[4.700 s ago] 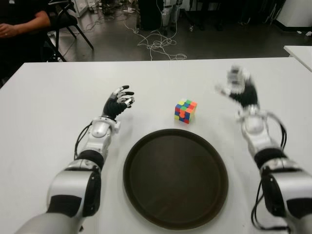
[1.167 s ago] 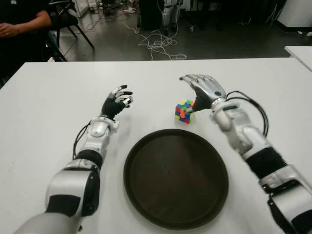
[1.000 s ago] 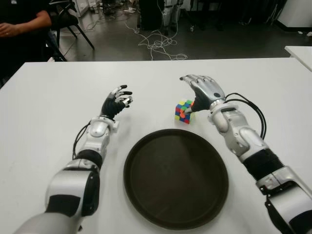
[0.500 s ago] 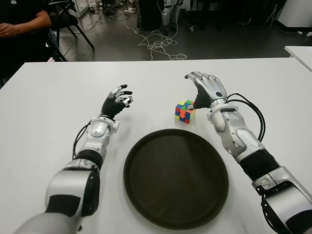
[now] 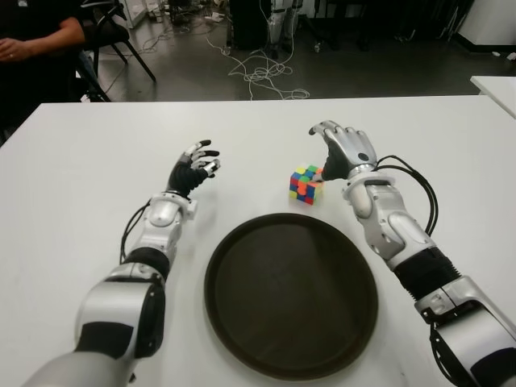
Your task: Pick up the Rubik's Cube and put it in the plate
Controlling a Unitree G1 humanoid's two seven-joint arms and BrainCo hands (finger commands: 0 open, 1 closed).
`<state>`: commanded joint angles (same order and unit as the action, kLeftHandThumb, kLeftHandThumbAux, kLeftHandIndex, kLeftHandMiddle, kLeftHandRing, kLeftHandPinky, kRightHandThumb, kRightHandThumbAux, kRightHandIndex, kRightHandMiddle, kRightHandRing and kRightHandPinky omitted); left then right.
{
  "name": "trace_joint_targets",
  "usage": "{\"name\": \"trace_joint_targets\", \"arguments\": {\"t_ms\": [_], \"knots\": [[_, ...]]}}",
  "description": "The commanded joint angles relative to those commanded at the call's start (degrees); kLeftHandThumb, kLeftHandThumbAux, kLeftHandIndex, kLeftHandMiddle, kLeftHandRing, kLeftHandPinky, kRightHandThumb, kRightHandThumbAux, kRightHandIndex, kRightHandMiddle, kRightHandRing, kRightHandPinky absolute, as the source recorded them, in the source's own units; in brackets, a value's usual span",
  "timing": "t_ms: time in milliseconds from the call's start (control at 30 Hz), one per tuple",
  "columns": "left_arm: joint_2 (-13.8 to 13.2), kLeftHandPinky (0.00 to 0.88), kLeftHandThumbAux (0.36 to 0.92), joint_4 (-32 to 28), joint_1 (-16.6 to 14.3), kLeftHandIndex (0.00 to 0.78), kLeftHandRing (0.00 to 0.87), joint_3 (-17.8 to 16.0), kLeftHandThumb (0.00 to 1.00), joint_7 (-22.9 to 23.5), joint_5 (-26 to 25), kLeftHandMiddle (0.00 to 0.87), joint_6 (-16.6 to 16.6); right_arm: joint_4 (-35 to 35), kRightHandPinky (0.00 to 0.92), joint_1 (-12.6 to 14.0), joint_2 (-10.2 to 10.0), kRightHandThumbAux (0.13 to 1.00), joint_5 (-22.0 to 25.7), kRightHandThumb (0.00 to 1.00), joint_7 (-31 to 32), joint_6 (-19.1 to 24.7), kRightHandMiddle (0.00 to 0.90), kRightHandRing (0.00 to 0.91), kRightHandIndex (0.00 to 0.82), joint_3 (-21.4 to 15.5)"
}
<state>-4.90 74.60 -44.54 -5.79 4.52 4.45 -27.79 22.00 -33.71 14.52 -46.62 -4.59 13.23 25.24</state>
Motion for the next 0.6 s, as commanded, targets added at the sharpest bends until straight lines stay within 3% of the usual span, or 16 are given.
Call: {"name": "trace_joint_targets", "arguments": {"t_ms": [100, 400, 600], "knots": [[-0.01, 0.365, 0.693, 0.00, 0.05, 0.166, 0.331, 0.10, 0.363, -0.06, 0.02, 0.282, -0.24, 0.01, 0.521, 0.13, -0.05, 0.934, 0.11, 0.000, -0.13, -0.31, 0.556, 0.554, 0.367, -0.01], [-0.04, 0.356, 0.700, 0.03, 0.07, 0.170, 0.325, 0.17, 0.365, 0.27, -0.21, 0.276, -0.50, 4.22, 0.544, -0.19, -1.17, 0.930, 0.66, 0.000, -2.69, -3.11, 0.581, 0.572, 0.448, 0.32], [-0.01, 0.351, 0.703, 0.01, 0.08, 0.167, 0.316, 0.03, 0.357, 0.40, -0.43, 0.267, -0.22, 15.01, 0.540, -2.82, -3.79, 0.931, 1.14, 0.000, -6.27, -7.14, 0.582, 0.572, 0.449, 1.43]]}}
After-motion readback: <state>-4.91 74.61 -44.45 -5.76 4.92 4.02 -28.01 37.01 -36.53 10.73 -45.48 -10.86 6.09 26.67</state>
